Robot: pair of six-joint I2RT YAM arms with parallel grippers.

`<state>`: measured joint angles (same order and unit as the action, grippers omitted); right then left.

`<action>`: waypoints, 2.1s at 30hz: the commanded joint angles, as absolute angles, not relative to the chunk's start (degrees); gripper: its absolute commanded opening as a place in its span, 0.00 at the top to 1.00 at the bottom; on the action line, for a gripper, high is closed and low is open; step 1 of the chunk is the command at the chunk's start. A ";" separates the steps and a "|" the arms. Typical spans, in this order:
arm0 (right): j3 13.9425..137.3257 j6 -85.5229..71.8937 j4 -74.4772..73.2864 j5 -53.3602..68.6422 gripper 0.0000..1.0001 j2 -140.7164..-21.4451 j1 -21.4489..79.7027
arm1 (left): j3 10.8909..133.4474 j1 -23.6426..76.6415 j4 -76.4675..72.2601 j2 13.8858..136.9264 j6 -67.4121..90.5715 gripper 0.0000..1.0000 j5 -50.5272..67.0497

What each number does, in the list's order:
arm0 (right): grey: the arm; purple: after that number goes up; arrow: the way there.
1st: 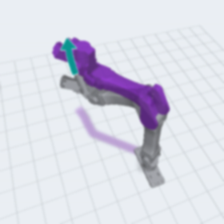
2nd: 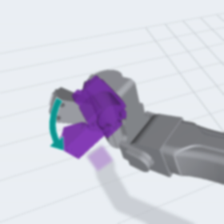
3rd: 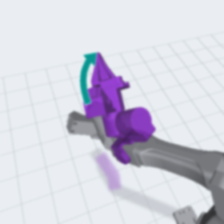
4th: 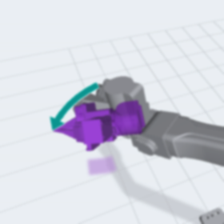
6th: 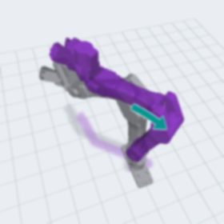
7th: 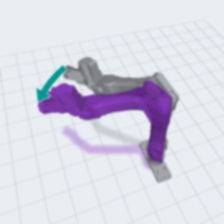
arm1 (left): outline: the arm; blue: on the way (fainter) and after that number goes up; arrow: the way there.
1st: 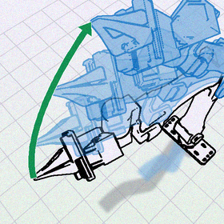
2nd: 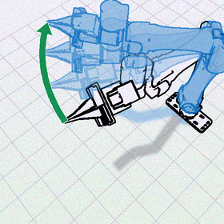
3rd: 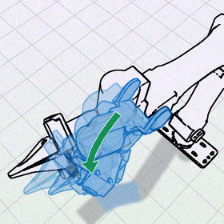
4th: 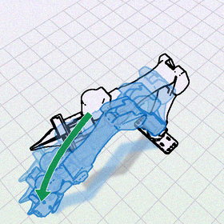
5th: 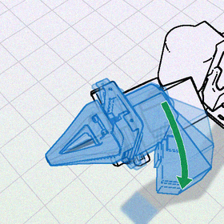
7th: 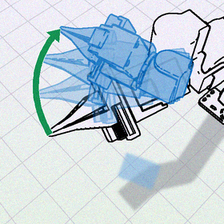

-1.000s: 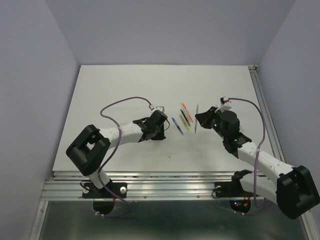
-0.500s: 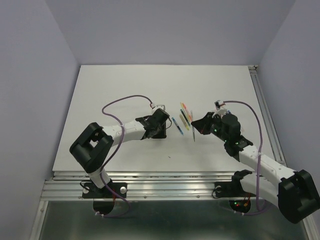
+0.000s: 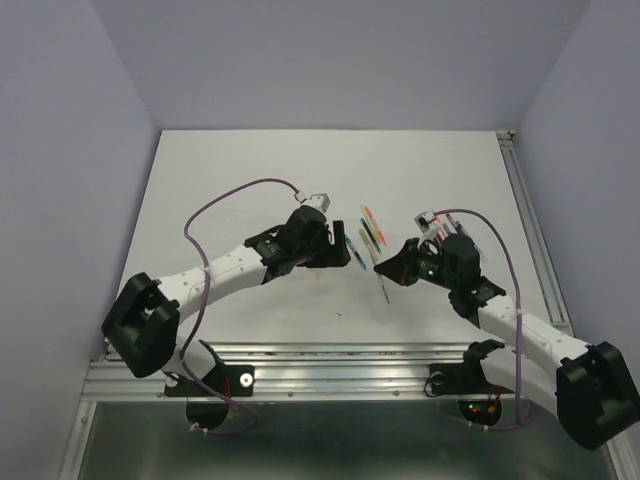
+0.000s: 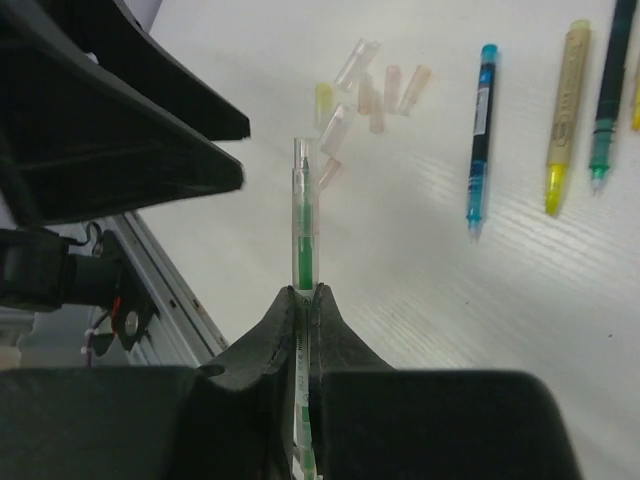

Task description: Open the pen caps

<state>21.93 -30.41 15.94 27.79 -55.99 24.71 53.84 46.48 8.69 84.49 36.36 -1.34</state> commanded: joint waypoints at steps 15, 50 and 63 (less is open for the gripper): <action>19.60 -35.86 34.27 36.13 0.99 -60.11 28.47 | 51.95 46.58 -8.52 77.96 40.07 0.17 14.06; 23.37 -38.67 38.08 33.31 0.99 -66.71 30.41 | 48.87 46.67 -13.53 79.72 45.78 1.00 10.82; 21.89 -38.84 25.23 35.95 0.99 -68.82 43.15 | 62.57 38.94 -14.15 88.33 51.06 1.00 5.20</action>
